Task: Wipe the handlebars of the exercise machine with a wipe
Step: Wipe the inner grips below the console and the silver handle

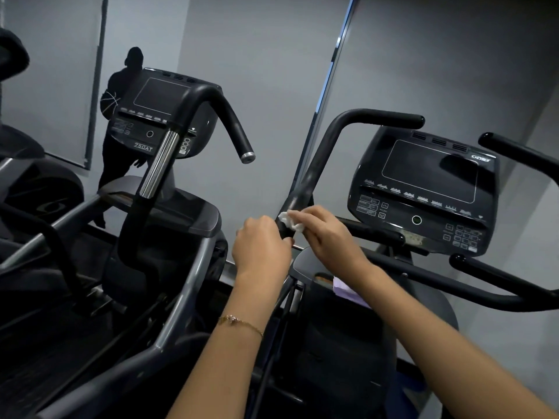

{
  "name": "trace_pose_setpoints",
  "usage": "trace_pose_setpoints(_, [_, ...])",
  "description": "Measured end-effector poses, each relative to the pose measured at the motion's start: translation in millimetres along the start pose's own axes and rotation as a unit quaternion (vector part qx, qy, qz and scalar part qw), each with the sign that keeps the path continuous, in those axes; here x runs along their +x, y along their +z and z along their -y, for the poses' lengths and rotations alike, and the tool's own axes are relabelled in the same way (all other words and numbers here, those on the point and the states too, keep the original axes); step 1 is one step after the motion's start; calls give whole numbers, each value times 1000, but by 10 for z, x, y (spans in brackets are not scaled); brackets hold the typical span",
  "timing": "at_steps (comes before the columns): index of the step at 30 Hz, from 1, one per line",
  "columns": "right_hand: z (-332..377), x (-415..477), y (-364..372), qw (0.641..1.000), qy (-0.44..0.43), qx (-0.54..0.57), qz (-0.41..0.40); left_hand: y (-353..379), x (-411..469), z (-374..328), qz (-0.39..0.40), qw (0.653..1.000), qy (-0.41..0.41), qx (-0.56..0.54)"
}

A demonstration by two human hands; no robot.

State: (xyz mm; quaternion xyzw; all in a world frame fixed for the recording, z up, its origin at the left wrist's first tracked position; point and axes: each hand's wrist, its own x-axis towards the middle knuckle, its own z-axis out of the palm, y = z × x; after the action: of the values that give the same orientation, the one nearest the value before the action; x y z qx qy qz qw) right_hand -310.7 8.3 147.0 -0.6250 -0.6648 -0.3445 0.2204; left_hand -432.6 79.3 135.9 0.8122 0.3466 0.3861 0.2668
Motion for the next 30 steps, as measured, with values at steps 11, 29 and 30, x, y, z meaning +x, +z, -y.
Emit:
trace_pose_setpoints(11, [-183, 140, -52, 998, -42, -37, 18, 60, -122, -28, -38, 998, -40, -14])
trace_pose_setpoints(29, [-697, 357, 93, 976, 107, 185, -42, 160, 220, -499, -106, 990, 33, 85])
trace_pose_setpoints(30, [-743, 371, 100, 975, 113, 189, -36, 202, 289, -537, -109, 988, 38, 98])
